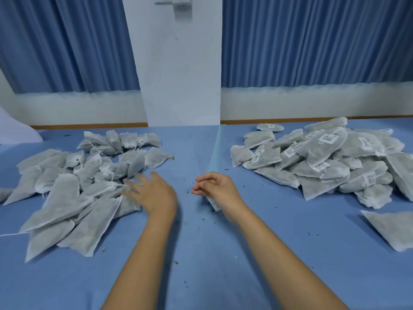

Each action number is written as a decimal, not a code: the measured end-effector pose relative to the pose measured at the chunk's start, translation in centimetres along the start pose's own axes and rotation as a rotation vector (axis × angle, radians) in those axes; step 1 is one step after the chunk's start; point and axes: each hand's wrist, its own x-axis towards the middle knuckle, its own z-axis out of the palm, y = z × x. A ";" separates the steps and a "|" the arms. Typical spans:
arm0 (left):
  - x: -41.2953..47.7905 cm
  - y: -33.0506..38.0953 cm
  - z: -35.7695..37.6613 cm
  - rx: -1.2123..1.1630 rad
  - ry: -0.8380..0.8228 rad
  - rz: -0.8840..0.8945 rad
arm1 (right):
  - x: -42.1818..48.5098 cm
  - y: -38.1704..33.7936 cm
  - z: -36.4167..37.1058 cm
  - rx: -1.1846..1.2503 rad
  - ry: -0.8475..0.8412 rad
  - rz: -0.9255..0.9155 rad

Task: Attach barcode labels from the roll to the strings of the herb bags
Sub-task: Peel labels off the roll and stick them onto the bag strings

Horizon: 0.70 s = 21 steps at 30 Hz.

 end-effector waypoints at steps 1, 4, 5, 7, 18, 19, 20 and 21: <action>0.5 -1.2 0.7 0.054 -0.113 -0.085 | 0.0 0.2 0.5 -0.025 -0.013 0.005; 0.9 -3.7 2.8 0.145 -0.168 -0.088 | 0.1 0.7 2.0 -0.049 -0.053 0.012; 0.9 -4.2 3.0 0.163 -0.120 -0.063 | 0.2 0.8 2.5 -0.037 -0.062 0.015; 1.0 -4.5 3.0 0.132 -0.044 -0.027 | 0.4 1.1 3.3 -0.019 -0.072 0.022; -0.2 -3.5 1.4 -0.561 0.203 0.138 | 0.7 1.1 5.2 -0.136 -0.009 0.031; -0.1 -3.4 1.3 -0.677 0.178 0.133 | 0.8 1.0 5.2 -0.202 0.010 0.006; -0.2 -3.3 1.2 -0.789 0.136 0.170 | 0.9 0.8 5.1 -0.287 0.024 -0.043; -0.3 -3.2 1.0 -0.884 0.092 0.258 | 1.0 0.7 5.0 -0.364 0.025 -0.109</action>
